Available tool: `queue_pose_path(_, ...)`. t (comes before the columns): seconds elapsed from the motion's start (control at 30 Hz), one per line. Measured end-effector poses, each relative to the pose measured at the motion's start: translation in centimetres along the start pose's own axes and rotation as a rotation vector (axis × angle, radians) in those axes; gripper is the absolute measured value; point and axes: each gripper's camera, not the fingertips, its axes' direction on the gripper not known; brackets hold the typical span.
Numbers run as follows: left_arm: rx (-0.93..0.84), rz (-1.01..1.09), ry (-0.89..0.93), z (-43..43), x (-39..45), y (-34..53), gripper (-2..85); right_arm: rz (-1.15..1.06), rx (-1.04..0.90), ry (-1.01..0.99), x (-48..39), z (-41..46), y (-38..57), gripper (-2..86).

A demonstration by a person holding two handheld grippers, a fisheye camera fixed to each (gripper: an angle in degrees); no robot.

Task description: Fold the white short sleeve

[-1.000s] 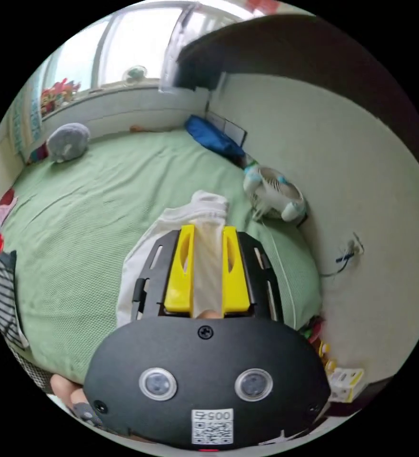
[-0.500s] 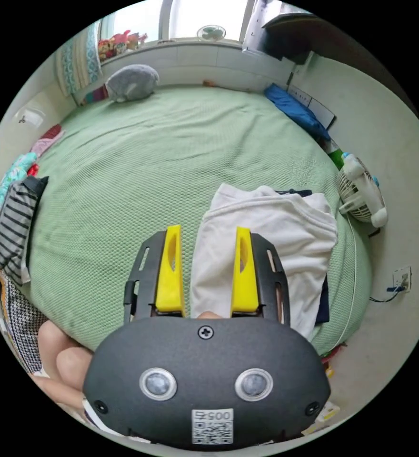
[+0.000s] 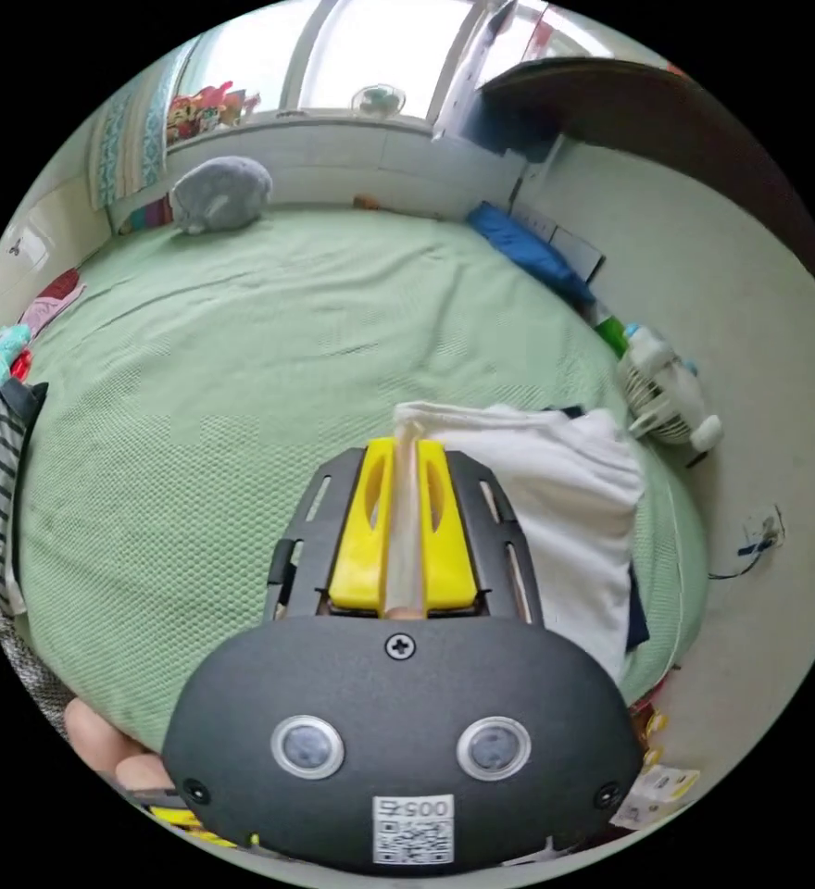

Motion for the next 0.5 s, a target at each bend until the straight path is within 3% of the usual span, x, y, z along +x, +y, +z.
queue_pose_path(0.07,-0.035,-0.009,-0.051,-0.4,-0.8,0.5,2.8,0.013,-0.179,-0.117,0.3,2.8,0.2,9.7)
queue_pose_path(0.1,-0.038,-0.008,-0.063,-0.6,-0.9,0.7,2.4,0.022,-0.18,-0.132,0.5,2.8,0.4,10.5)
queue_pose_path(0.27,-0.048,0.003,-0.145,-3.1,-2.5,2.5,1.3,-0.012,-0.033,-0.239,1.3,-1.7,3.1,11.0)
queue_pose_path(0.5,-0.078,-0.049,-0.228,-7.8,-5.6,5.9,-0.2,0.076,0.007,-0.167,8.1,-6.7,9.9,10.7)
